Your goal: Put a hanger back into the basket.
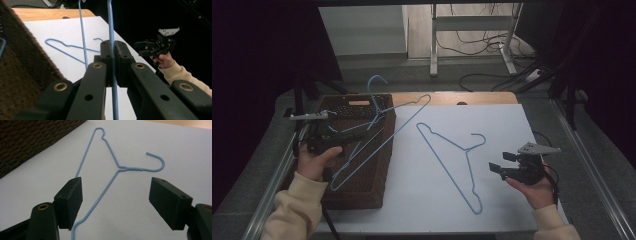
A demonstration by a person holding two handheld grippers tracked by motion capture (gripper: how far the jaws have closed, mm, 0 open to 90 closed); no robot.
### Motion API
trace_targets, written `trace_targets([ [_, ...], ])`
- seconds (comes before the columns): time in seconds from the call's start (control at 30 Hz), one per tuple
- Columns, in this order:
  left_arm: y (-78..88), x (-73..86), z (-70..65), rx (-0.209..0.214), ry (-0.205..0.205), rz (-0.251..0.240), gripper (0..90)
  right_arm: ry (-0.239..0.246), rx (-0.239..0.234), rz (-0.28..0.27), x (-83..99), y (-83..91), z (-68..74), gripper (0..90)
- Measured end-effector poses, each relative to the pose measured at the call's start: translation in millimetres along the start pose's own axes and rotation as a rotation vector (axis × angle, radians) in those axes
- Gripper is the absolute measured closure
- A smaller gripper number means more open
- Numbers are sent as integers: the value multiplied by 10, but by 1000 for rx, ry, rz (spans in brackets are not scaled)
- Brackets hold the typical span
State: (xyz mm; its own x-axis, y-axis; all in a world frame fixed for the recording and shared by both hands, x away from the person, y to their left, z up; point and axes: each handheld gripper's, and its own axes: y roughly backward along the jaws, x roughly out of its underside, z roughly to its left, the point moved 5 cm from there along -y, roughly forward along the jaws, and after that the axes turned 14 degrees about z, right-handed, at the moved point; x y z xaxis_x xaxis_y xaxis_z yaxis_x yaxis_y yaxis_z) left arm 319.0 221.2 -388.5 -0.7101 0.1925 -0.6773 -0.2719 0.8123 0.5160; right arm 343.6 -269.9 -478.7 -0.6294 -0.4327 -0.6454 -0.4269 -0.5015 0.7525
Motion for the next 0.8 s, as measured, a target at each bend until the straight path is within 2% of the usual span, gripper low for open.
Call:
trace_targets([
  [0.23,234,38,138,-19,17,-33,861,-1,2,2,3,-5,-5,268],
  [0.8,521,176,441,-63,64,-69,861,-1,6,11,11,-18,-10,267],
])
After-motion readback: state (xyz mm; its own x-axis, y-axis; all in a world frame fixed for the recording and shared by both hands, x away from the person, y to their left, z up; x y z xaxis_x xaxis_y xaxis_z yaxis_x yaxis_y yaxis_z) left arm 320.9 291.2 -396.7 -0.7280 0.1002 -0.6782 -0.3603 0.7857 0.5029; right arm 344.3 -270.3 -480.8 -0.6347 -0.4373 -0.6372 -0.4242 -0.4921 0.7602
